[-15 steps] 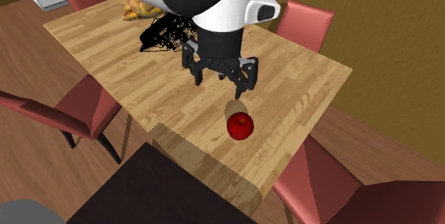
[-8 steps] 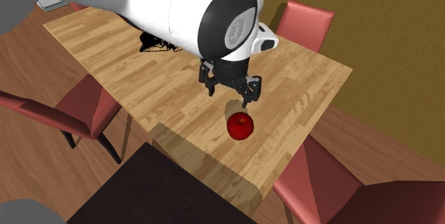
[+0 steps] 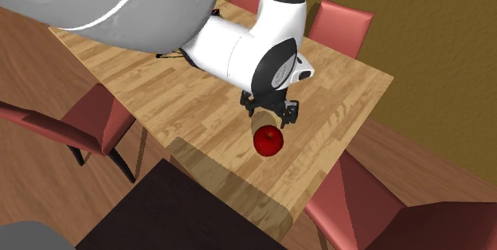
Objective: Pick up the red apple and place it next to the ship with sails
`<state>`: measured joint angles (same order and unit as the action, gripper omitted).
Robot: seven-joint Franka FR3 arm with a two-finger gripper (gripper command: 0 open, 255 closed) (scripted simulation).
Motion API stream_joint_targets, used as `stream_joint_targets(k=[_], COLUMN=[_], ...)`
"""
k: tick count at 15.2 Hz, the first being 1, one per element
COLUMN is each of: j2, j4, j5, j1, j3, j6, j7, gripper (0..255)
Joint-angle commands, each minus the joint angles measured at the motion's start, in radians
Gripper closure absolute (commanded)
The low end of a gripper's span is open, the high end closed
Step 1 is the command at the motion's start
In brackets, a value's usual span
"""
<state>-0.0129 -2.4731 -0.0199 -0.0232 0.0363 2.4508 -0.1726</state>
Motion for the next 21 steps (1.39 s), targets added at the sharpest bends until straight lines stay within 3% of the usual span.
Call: stream_joint_targets(k=[1,5,13,21], j2=[0.078,0.243,0.345,0.345], j4=[0.022,0.096,0.104,0.104], j5=[0.006,0.023,0.029,0.029], j1=[0.003,0.004,0.007,0.007], j3=[0.003,-0.003,-0.006,-0.006], j6=[0.059,0.155,0.249,0.249], j7=[0.012,0.023,0.027,0.027], gripper=[0,0,0,0])
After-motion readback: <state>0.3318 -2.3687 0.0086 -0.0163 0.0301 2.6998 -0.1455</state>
